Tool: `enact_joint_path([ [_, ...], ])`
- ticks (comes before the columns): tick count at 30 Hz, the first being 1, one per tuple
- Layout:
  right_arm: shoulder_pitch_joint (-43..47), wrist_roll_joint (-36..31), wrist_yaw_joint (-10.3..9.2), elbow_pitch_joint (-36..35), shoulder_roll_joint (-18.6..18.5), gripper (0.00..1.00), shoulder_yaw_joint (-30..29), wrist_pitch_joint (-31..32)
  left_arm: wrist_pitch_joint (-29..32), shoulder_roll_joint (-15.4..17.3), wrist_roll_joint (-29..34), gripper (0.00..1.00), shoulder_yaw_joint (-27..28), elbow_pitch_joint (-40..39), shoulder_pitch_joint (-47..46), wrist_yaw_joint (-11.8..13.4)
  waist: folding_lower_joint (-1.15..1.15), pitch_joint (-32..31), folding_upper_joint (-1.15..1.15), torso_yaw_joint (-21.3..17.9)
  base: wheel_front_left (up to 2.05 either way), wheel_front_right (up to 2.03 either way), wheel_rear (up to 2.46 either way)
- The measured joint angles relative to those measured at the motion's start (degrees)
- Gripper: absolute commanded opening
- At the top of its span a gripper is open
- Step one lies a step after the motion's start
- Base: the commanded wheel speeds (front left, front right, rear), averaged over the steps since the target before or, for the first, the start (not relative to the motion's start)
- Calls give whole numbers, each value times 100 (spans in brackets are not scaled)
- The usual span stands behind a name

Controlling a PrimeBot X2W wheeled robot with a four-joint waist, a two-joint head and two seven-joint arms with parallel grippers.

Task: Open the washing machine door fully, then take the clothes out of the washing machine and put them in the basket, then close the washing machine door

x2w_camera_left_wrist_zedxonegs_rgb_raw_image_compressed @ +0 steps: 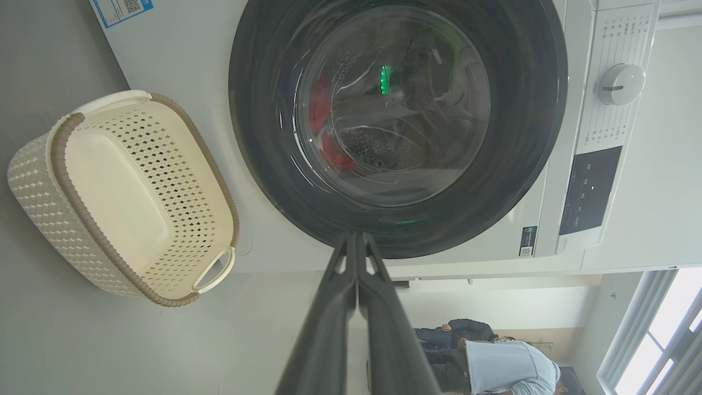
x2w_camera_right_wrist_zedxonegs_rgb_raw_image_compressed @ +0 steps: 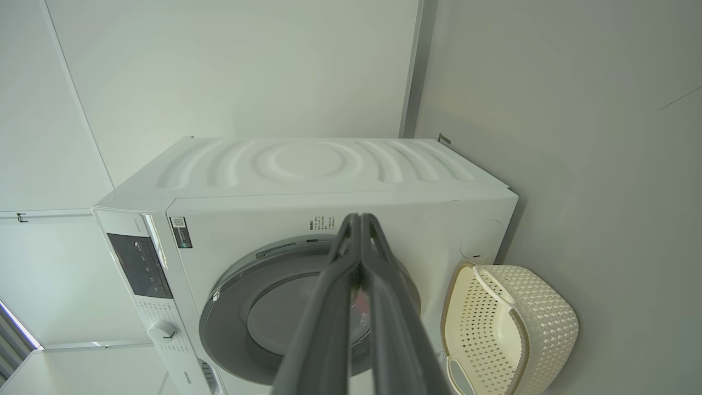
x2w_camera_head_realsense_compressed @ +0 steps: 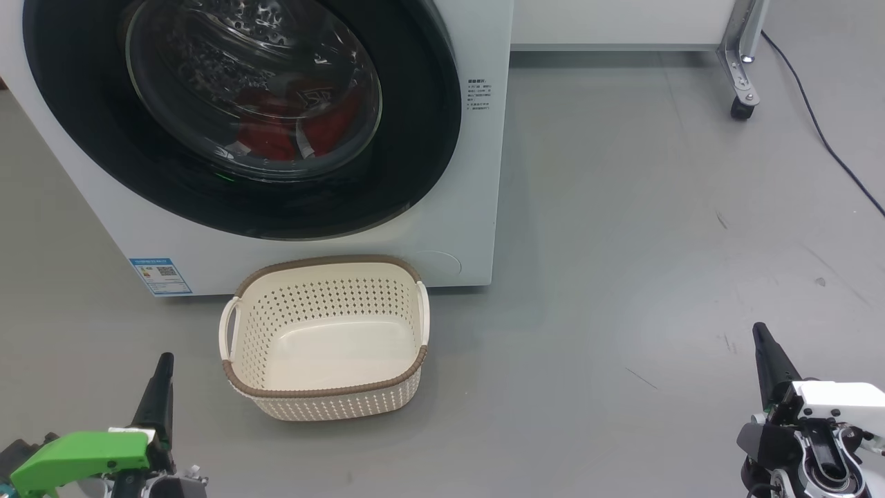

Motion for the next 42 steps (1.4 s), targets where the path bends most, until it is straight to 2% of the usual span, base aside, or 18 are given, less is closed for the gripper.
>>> enact_joint_path([
  [27,0,0,0,0,0,0,-1,0,0,0,0,0,5,0,0,0,0,0,0,0,0,0,0],
  [28,23,0,-2,36,11,100,4,-1,-2,-7,-10,100,-4,43,18,1,0,0,0,0,0,0,0],
  [33,300,0,-4,352,176,100,23,-1,-2,-153,-18,100,-65,359,277,2,0,0,0,0,0,0,0],
  [42,363,-3,-4,240,199,100,104,-138,-159,-165,-16,100,-100,270,334,2,0,12,0,-3,0,0,0],
])
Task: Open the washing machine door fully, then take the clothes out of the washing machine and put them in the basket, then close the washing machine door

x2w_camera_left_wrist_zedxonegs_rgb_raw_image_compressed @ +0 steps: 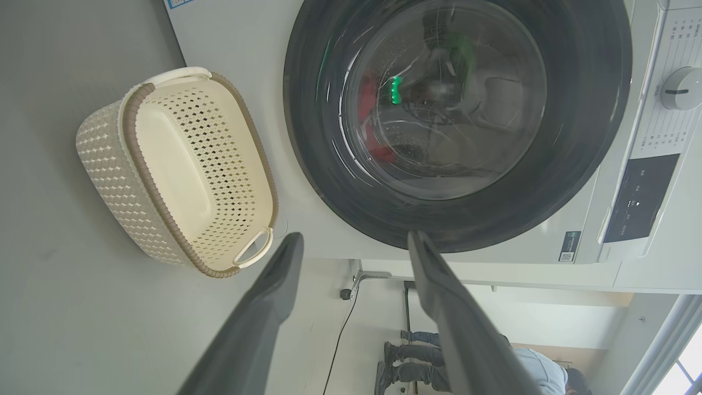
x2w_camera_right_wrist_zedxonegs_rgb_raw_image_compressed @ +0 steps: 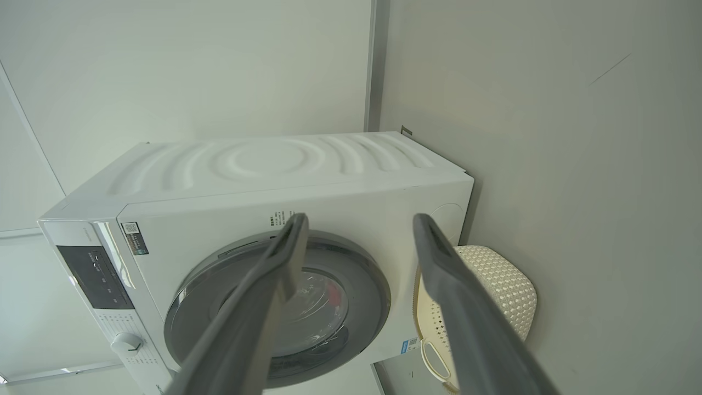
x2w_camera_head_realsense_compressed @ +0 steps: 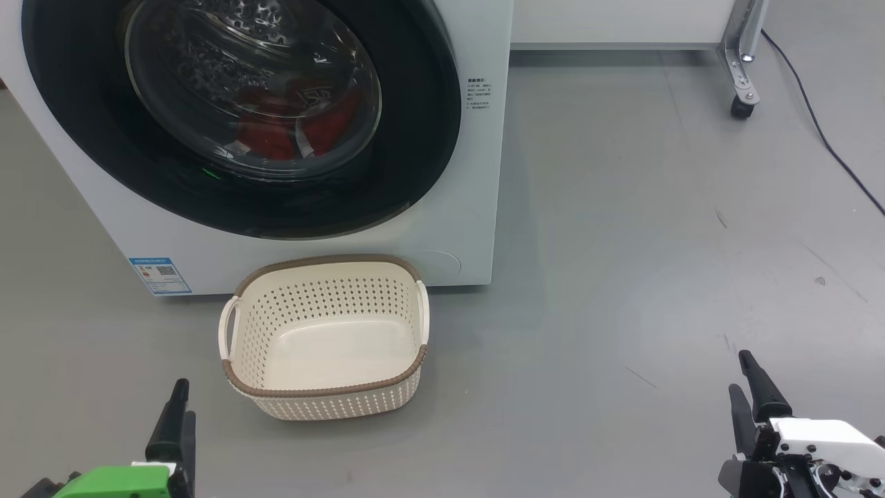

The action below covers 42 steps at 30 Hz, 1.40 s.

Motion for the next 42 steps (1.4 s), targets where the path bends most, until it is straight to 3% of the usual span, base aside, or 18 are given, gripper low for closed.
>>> enact_joint_path([
  [24,-58,-595,0,-531,-34,100,336,-512,-508,10,328,100,-27,-621,-7,0,0,31,0,-47,0,0,0],
  [42,-253,-1167,1,-1047,-81,100,316,-859,-833,23,1026,100,20,-1152,-16,0,0,16,0,-31,0,0,0],
])
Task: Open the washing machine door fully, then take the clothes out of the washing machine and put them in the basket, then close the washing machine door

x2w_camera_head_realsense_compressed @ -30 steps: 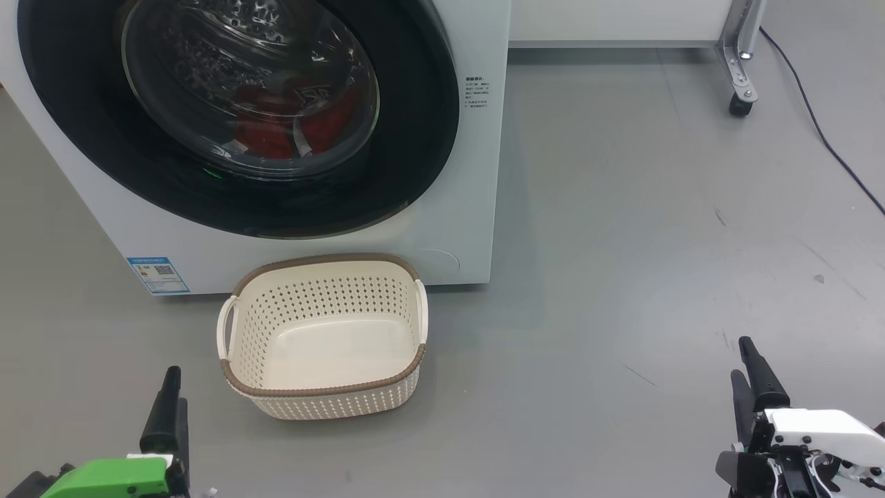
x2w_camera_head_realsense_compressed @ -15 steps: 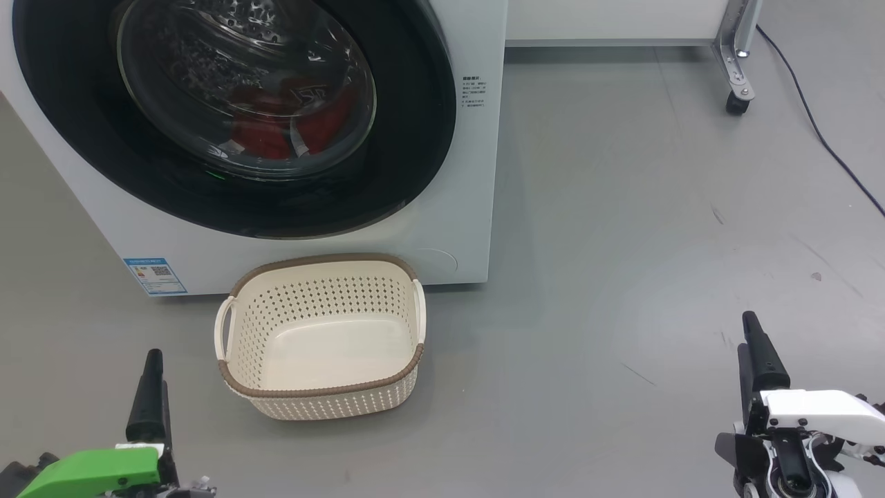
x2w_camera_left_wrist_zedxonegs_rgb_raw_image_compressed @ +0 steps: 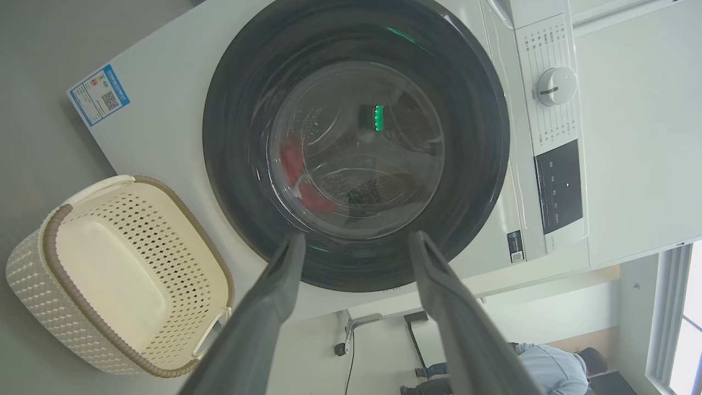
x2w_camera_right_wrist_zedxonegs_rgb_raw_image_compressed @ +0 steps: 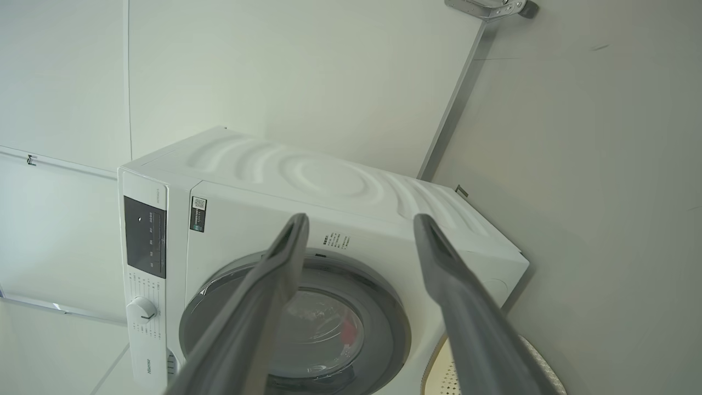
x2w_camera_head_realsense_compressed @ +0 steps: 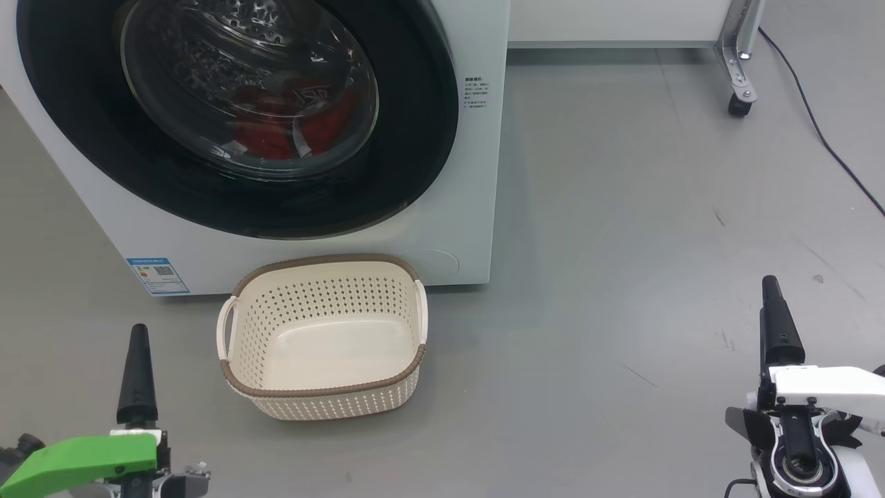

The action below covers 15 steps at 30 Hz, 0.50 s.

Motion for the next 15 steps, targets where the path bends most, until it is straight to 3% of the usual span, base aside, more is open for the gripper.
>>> enact_joint_path([
  [15,-104,-901,-60,-401,-41,100,298,-305,-328,11,824,100,-8,-417,0,0,0,37,0,61,0,0,0],
])
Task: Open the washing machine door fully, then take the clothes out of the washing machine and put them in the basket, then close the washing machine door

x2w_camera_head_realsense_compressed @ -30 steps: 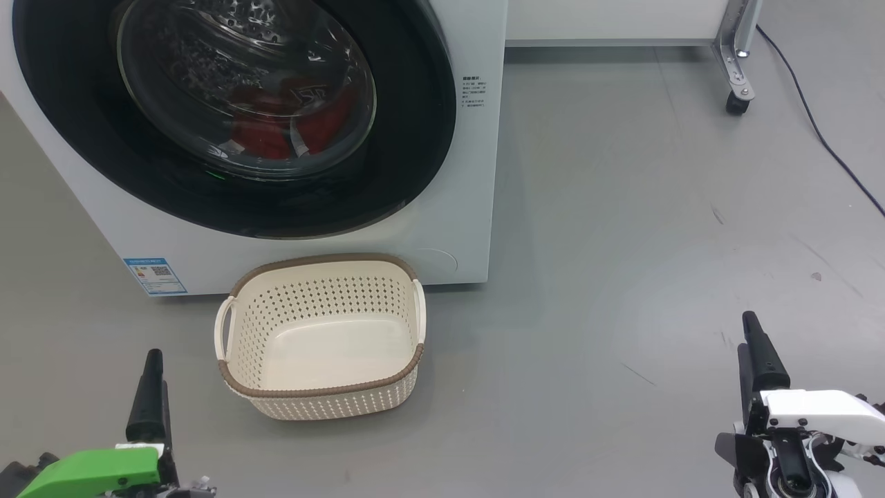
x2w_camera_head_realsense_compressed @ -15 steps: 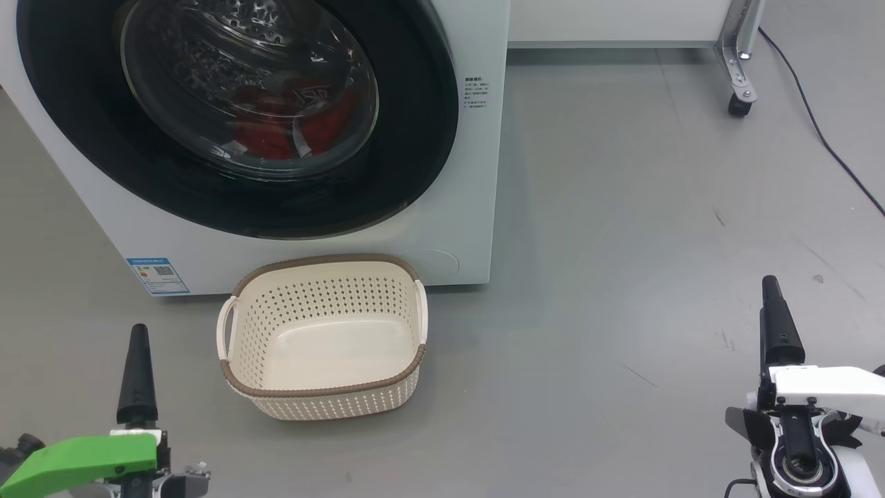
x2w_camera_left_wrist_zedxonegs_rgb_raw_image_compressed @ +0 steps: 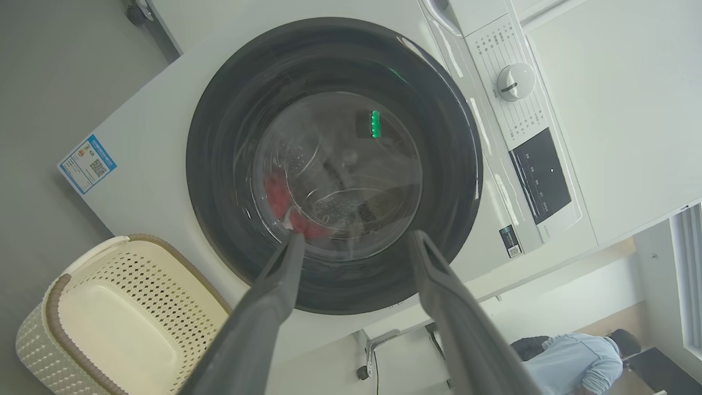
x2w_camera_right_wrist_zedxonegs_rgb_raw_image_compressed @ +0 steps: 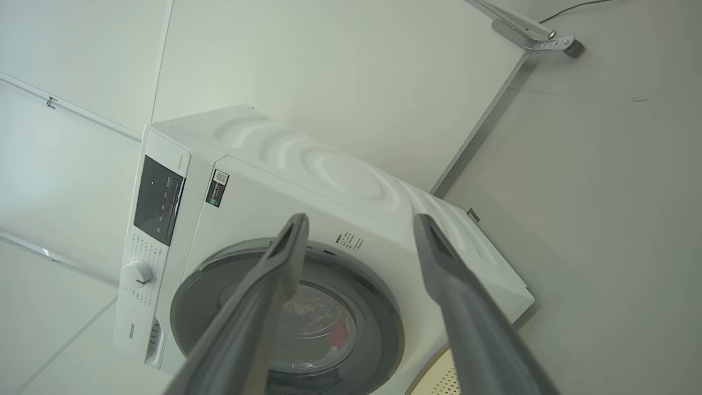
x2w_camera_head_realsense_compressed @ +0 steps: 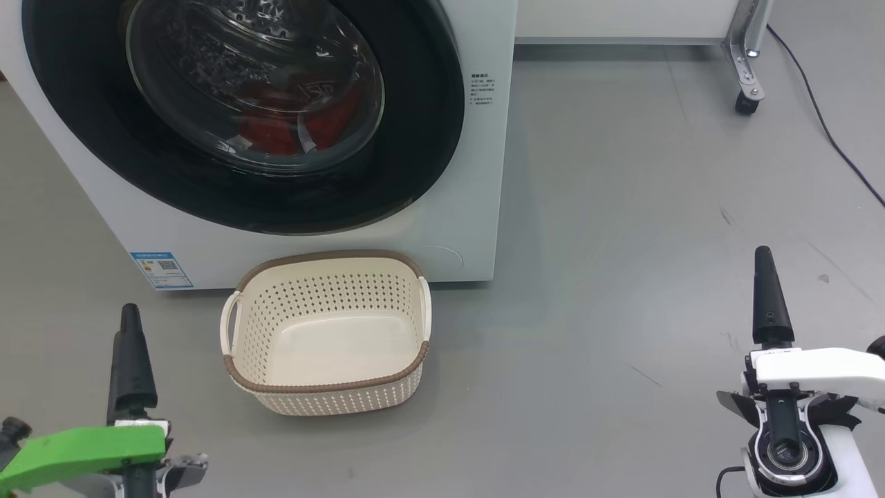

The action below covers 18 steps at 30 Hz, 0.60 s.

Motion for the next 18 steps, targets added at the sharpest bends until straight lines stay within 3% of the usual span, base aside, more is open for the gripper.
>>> enact_joint_path([
  [7,-2,-566,-4,-101,-9,100,147,-145,-126,7,683,100,-151,-205,0,0,0,46,0,15,0,0,0],
  [18,-31,-1623,-223,-118,-110,100,332,-356,-348,38,2217,100,-452,-320,2,0,0,127,0,3,0,0,0],
])
